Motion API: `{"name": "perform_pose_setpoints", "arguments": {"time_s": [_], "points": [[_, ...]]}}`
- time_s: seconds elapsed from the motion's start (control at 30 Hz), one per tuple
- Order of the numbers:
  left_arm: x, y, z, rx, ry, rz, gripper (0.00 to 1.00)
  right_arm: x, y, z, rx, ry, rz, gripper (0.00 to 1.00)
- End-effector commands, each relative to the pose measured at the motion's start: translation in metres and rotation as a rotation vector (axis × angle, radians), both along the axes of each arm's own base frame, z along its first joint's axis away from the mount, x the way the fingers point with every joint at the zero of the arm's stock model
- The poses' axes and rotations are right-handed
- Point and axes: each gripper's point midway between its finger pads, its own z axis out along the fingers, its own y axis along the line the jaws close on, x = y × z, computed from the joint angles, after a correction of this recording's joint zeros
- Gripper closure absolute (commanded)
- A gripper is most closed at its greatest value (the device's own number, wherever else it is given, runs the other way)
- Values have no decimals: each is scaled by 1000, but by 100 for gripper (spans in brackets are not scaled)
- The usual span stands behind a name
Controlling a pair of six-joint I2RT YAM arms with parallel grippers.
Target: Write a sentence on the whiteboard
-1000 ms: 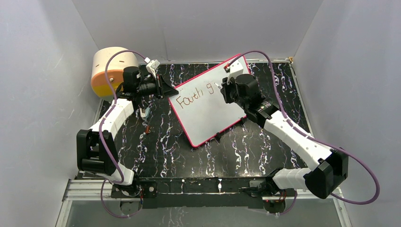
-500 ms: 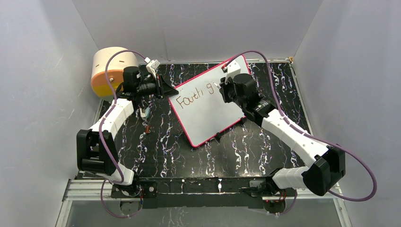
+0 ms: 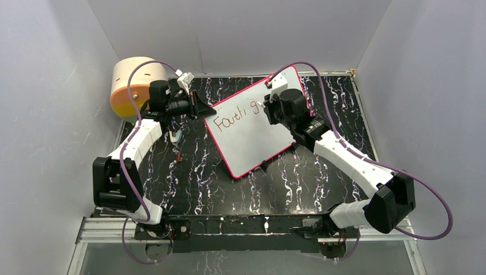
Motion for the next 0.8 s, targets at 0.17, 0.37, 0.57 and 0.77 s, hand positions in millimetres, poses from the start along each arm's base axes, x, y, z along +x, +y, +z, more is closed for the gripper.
{"name": "perform_pose_setpoints", "arguments": {"time_s": [0.17,0.37,0.57,0.77], "points": [[-2,0,-35,81,86,29,100,16,4,28,49,-92,-28,100],[-2,0,-34,81,85,28,100,21,4,25,50,-88,-40,100],[-2,0,-35,80,87,26,100,22,5,22,44,-83,-43,100],[-2,0,-35,80,86,27,100,18,4,14,25,-49,-35,100]]}}
